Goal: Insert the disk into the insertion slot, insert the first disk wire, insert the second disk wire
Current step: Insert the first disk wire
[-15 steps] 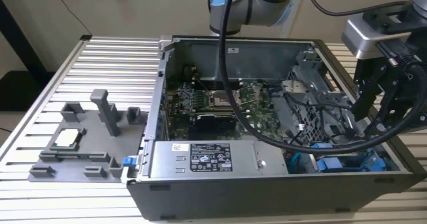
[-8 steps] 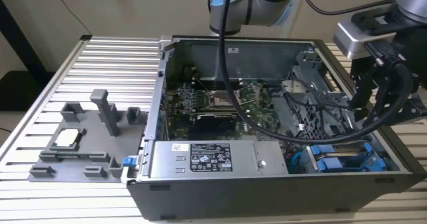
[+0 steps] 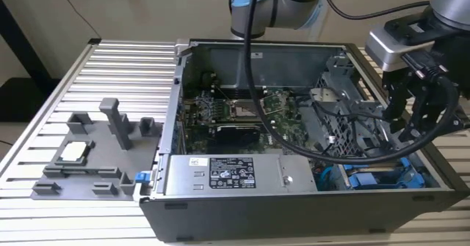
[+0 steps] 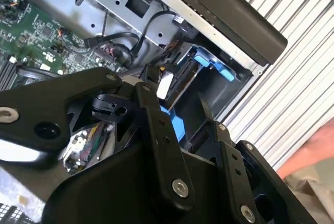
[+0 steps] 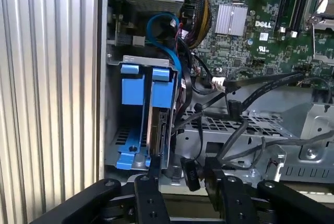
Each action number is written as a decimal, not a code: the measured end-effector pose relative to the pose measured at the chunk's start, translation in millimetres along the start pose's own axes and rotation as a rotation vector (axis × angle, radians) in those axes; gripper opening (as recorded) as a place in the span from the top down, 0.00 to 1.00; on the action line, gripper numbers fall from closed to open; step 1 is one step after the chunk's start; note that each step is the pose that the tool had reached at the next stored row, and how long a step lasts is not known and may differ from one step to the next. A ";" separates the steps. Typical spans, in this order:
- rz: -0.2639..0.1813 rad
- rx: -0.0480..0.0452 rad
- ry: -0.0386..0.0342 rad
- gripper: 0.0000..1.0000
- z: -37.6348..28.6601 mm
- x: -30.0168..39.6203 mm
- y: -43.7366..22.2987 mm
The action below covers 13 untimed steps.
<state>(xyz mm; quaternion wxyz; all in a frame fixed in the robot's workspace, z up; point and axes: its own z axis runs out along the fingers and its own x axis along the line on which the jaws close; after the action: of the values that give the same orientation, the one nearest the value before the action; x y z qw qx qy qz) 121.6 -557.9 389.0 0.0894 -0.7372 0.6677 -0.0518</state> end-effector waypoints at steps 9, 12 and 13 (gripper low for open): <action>-0.003 -0.0005 0.0037 0.81 0.0 0.0 0.0; -0.003 -0.0014 0.0046 0.81 0.0 -0.1 0.0; -0.004 -0.0049 0.0090 0.81 0.0 -0.1 -0.3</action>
<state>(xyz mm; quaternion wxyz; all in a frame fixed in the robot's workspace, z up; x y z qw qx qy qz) 121.9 -557.7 389.1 0.0845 -0.7385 0.6668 -0.0536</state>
